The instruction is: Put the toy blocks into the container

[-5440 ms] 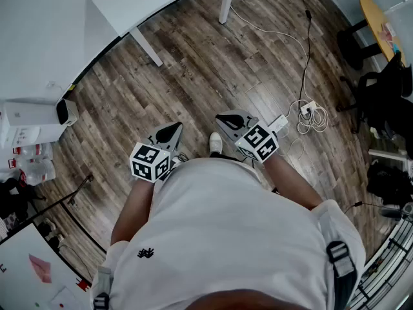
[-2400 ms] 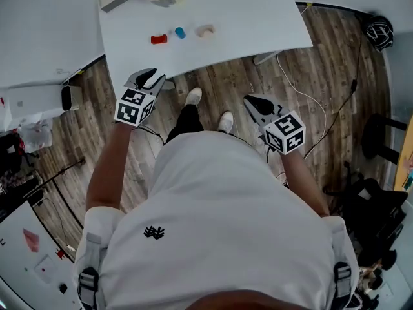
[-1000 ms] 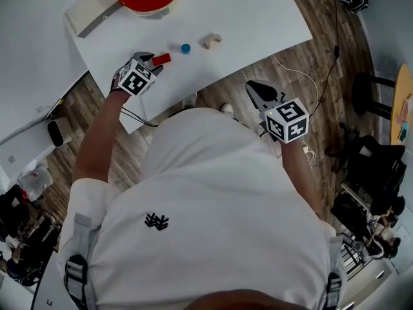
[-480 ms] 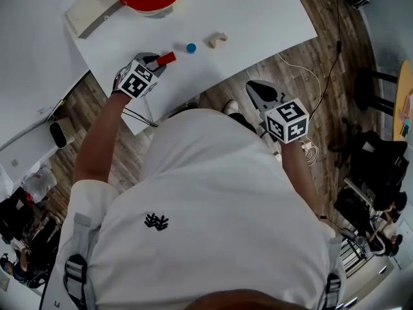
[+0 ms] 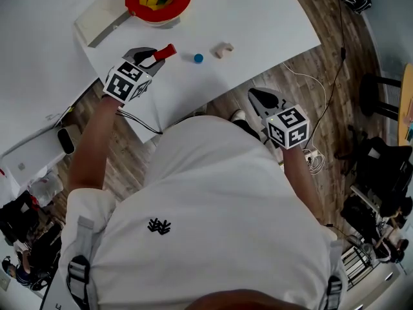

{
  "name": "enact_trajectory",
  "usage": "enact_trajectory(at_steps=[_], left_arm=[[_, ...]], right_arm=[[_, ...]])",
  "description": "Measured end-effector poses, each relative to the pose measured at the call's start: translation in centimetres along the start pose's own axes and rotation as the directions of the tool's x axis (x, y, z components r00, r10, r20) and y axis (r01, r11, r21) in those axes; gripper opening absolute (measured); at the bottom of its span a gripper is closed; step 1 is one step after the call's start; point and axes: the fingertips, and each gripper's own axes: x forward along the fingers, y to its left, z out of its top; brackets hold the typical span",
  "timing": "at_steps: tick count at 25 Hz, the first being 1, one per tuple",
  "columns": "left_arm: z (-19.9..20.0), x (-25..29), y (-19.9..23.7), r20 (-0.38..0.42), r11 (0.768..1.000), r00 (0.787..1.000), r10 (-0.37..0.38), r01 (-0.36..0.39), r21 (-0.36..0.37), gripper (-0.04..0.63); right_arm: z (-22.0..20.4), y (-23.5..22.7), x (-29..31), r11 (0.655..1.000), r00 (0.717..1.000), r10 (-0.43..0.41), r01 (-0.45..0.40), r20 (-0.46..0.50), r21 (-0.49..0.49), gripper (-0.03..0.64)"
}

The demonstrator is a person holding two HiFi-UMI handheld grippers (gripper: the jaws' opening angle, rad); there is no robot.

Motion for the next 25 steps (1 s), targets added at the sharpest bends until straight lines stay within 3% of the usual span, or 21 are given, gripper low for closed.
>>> enact_trajectory(at_steps=[8,14,20,25], left_arm=[[6.7,-4.0,5.7,0.085,0.997,0.994,0.071,-0.069,-0.022,0.143],[10.9,-4.7,10.7,0.100,0.991,0.986,0.132,-0.134,0.004,0.143],[12.6,-2.2,15.0,0.008,0.984,0.984,0.177,-0.177,0.003,0.143],[12.4,0.8,17.4,-0.111,0.976,0.970,0.217,-0.219,-0.003,0.144]], right_arm=[[-0.1,0.1,0.2,1.000,1.000,-0.008,0.008,0.008,0.013,0.012],[-0.2,0.1,0.1,0.999,1.000,-0.022,0.022,0.018,0.028,0.012],[-0.7,0.1,-0.2,0.998,0.999,-0.039,0.038,0.021,0.052,0.012],[-1.2,-0.2,-0.7,0.996,0.998,-0.058,0.056,0.024,0.072,0.012]])
